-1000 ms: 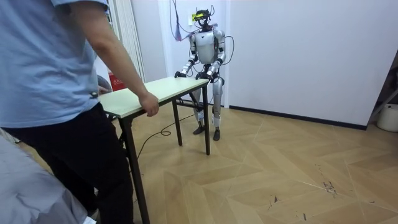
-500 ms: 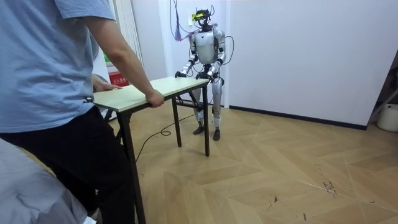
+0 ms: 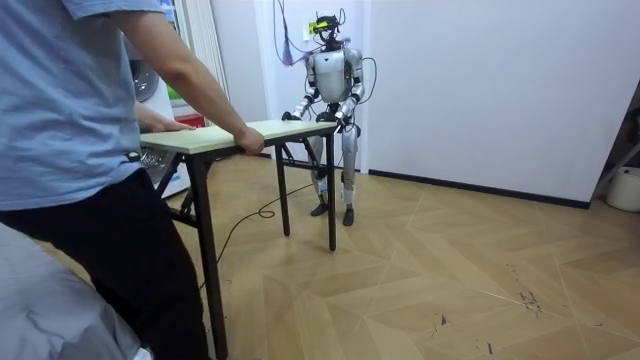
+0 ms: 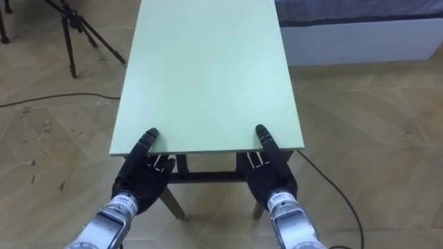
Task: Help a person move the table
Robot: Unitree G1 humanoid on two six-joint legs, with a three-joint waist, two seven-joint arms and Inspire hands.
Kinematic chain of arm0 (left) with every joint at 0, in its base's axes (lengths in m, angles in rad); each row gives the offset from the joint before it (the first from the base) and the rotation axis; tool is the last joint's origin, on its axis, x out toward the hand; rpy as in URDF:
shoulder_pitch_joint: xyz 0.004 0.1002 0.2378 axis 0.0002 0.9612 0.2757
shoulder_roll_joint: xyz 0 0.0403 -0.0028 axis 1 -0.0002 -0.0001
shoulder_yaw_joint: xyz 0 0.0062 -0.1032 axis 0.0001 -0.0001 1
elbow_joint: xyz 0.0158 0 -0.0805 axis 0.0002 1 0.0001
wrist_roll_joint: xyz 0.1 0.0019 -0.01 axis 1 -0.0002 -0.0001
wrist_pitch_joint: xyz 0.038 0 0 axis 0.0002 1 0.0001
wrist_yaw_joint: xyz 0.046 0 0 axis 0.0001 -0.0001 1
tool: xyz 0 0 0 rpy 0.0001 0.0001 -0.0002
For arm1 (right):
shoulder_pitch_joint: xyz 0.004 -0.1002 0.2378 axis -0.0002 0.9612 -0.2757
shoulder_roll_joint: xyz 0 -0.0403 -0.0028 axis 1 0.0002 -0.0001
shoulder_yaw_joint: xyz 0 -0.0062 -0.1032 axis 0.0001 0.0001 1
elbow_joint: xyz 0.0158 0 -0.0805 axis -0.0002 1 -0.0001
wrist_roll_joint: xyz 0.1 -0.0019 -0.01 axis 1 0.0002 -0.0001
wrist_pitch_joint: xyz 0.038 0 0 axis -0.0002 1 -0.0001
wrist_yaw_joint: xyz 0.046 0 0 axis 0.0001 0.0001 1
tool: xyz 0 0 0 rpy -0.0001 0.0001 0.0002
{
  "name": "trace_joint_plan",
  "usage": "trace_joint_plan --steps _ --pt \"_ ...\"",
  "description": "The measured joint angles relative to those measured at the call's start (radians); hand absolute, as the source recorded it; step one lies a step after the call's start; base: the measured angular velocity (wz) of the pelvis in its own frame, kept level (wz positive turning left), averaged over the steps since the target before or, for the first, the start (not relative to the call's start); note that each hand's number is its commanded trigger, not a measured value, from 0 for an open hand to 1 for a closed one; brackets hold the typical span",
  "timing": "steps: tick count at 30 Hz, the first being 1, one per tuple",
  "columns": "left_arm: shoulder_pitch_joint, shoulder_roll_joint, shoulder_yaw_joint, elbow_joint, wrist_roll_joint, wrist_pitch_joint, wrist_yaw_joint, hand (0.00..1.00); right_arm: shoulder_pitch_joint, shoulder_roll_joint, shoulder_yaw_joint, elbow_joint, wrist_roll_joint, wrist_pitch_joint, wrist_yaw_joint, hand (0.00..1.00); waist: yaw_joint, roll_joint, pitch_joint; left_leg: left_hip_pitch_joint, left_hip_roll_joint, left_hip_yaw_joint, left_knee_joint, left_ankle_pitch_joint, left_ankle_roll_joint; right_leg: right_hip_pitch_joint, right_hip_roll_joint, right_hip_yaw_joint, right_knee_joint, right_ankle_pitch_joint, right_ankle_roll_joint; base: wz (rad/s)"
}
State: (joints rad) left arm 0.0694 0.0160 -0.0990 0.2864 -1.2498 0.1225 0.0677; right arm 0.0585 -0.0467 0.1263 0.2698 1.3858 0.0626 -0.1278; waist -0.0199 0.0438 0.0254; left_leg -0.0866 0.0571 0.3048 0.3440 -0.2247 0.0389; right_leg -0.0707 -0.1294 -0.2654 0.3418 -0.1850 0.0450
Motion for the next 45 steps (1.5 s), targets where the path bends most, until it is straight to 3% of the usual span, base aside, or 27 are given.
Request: trace_joint_plan --steps 7,9,13,20,24,31,37,43,45 --pt "0.027 0.000 -0.003 -0.015 0.024 0.000 -0.012 1.00 0.049 0.000 0.006 -0.048 -0.007 0.000 0.002 1.00 -0.002 0.002 -0.0026 -0.001 -0.001 0.000 0.001 0.000 0.000 -0.001 -0.003 -0.001 0.001 0.000 0.000 0.00" --pt "0.045 0.000 -0.005 -0.015 0.034 0.000 -0.028 1.00 0.069 0.000 0.007 -0.053 -0.009 0.000 0.010 1.00 -0.003 0.004 -0.0104 -0.001 -0.001 0.001 0.001 0.000 0.000 0.000 -0.002 0.000 0.001 0.000 0.000 0.00" --pt "0.093 0.001 -0.018 -0.030 0.046 -0.008 -0.062 1.00 0.112 0.000 0.008 -0.063 -0.022 0.000 0.047 1.00 -0.009 0.009 -0.0169 -0.008 -0.001 -0.003 0.002 0.000 0.000 0.000 -0.002 -0.012 0.000 0.000 0.000 0.07" --pt "0.152 0.001 -0.023 -0.056 0.045 -0.017 -0.102 1.00 0.155 0.000 0.011 -0.077 -0.048 0.000 0.099 1.00 -0.006 0.004 -0.0158 -0.033 -0.002 -0.006 0.002 0.001 0.002 -0.020 -0.005 -0.013 0.003 -0.001 0.001 0.01" --pt "0.180 0.006 -0.043 -0.057 0.053 -0.048 -0.124 1.00 0.187 0.000 0.018 -0.080 -0.052 -0.003 0.126 1.00 -0.009 -0.019 -0.0133 -0.035 -0.010 -0.006 0.013 0.000 0.004 -0.021 -0.007 -0.013 0.003 -0.006 0.005 0.02" --pt "0.219 0.002 -0.104 -0.058 0.061 -0.114 -0.138 1.00 0.231 -0.001 0.029 -0.080 -0.059 -0.049 0.163 1.00 -0.012 -0.024 -0.0121 -0.043 -0.012 -0.007 0.020 -0.011 0.012 -0.022 -0.009 -0.014 -0.001 -0.010 0.012 0.01" --pt "0.226 0.003 -0.113 -0.058 0.064 -0.128 -0.145 1.00 0.239 -0.010 0.049 -0.080 -0.047 -0.074 0.171 1.00 -0.005 -0.023 -0.0112 -0.057 -0.008 -0.008 0.017 -0.011 0.011 -0.036 -0.004 -0.012 -0.007 -0.010 0.011 0.00" --pt "0.249 0.010 -0.104 -0.090 0.067 -0.132 -0.151 1.00 0.246 -0.001 0.071 -0.080 -0.047 -0.094 0.192 1.00 0.000 -0.027 -0.0077 -0.077 0.020 -0.006 0.042 -0.020 -0.003 -0.051 0.015 -0.002 -0.008 -0.006 0.004 -0.06" --pt "0.270 0.019 -0.104 -0.126 0.072 -0.136 -0.157 1.00 0.248 0.000 0.085 -0.080 -0.036 -0.109 0.216 1.00 0.003 -0.032 -0.0041 -0.118 0.045 -0.003 0.090 -0.031 -0.012 -0.084 0.027 0.007 0.014 -0.011 -0.008 -0.13"
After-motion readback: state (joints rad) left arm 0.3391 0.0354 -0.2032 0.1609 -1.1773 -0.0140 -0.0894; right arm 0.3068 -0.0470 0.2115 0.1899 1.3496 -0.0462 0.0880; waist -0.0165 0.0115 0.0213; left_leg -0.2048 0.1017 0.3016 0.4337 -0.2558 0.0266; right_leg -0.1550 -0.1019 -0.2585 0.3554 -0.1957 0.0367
